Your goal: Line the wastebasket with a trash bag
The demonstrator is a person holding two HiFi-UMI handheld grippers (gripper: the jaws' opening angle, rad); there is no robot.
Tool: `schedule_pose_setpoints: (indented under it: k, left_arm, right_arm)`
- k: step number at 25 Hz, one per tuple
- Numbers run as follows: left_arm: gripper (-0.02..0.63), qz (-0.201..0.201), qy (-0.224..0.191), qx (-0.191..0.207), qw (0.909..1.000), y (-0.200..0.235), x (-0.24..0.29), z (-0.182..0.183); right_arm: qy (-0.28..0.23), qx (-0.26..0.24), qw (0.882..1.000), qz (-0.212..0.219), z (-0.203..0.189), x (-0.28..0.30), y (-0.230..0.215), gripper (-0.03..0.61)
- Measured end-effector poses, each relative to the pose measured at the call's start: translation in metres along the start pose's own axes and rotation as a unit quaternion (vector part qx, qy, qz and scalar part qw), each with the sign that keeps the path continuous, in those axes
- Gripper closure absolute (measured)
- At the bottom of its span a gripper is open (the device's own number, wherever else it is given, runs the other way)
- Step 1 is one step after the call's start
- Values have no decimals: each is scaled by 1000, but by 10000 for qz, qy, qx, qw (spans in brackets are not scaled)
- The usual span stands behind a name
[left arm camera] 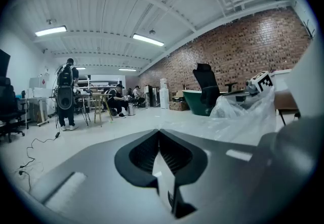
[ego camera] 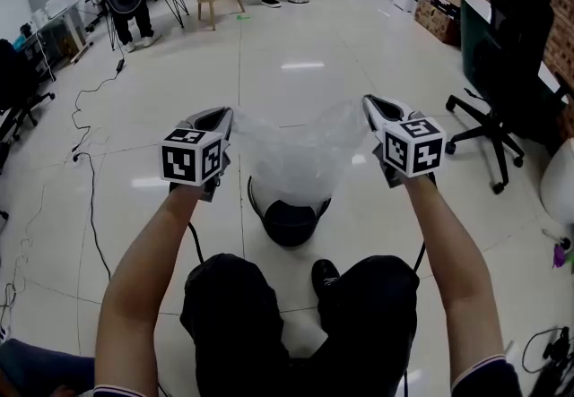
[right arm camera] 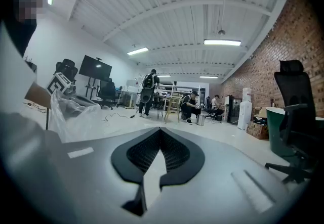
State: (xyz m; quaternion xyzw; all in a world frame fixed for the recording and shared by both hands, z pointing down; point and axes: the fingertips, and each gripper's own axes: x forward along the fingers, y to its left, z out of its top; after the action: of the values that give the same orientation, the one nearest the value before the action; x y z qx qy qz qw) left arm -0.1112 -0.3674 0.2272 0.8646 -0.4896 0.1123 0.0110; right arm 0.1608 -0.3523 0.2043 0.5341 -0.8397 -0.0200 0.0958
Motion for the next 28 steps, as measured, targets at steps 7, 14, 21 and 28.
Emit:
schedule_pose_setpoints:
  k: [7, 14, 21, 28]
  left_arm:
    - [603, 169, 172, -130, 9996, 20, -6, -27]
    - [603, 131, 421, -148, 9989, 16, -2, -58]
    - [603, 169, 725, -247, 9969, 17, 2, -98]
    - [603, 150, 1055, -336, 9937, 13, 7, -140]
  right_arm:
    - [217, 82, 9996, 166, -28, 16, 16, 577]
    - [451, 156, 9985, 266, -59, 24, 25, 577]
    - [744, 290, 9963, 311, -101, 28, 27, 577]
    - [1051, 434, 9930, 316, -142, 31, 27, 577]
